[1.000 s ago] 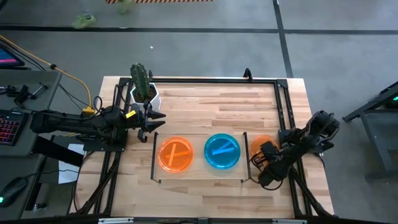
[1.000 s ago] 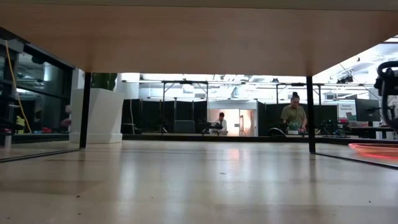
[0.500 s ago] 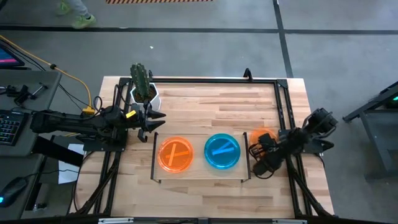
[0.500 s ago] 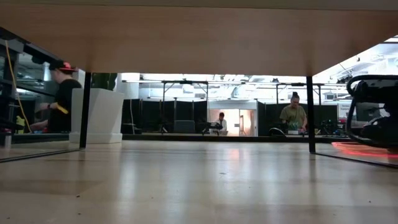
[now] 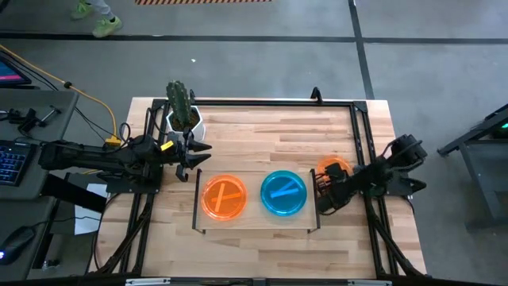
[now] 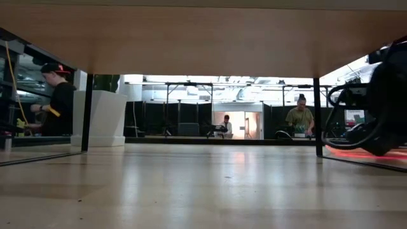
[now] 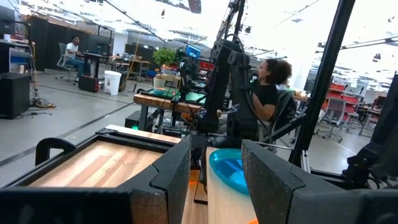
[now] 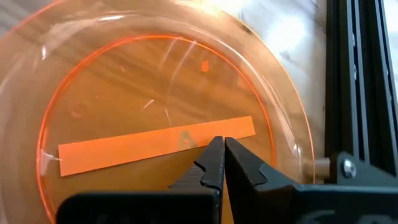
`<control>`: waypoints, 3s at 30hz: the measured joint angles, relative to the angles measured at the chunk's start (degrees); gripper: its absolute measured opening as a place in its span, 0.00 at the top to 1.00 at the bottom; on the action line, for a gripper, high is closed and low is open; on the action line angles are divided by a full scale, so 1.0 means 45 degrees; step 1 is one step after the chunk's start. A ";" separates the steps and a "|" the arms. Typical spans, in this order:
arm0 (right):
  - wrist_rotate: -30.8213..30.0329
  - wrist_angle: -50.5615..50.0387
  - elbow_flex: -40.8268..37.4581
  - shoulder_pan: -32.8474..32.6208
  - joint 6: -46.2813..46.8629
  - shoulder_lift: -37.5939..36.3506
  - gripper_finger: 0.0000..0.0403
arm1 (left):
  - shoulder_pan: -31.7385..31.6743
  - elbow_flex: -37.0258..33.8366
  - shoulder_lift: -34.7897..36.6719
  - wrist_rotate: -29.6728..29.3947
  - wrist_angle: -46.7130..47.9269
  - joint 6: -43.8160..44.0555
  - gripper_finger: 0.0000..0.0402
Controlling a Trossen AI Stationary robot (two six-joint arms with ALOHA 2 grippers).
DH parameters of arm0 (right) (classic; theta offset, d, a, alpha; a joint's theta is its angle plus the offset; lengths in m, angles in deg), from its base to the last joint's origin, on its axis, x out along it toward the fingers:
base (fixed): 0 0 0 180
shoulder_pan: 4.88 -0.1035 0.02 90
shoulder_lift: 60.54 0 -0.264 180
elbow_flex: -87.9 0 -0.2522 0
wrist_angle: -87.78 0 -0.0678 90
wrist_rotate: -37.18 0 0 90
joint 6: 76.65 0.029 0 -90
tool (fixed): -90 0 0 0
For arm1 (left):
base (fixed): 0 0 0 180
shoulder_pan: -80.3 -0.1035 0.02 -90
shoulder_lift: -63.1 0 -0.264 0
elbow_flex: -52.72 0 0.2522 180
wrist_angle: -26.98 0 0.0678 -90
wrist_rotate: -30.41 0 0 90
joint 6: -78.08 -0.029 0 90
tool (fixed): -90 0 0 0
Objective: Place and stack plates onto a shelf
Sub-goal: Stack the orange transparent plate on top of the orange transparent plate
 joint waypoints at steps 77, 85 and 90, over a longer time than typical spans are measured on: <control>0.1357 0.6481 0.4095 1.2839 -1.6197 -0.0377 1.00 | -0.0001 0.0000 -0.0001 -0.0049 0.0229 -0.0117 0.66; 0.1112 0.4632 0.3346 1.2657 -1.6180 -0.3655 1.00 | -0.0001 -0.0003 -0.0001 -0.0044 0.0406 0.0104 0.66; 0.1094 0.5793 0.0690 1.2273 -1.5539 -0.7243 1.00 | -0.0002 0.0000 0.0001 -0.0044 0.0386 0.0107 0.66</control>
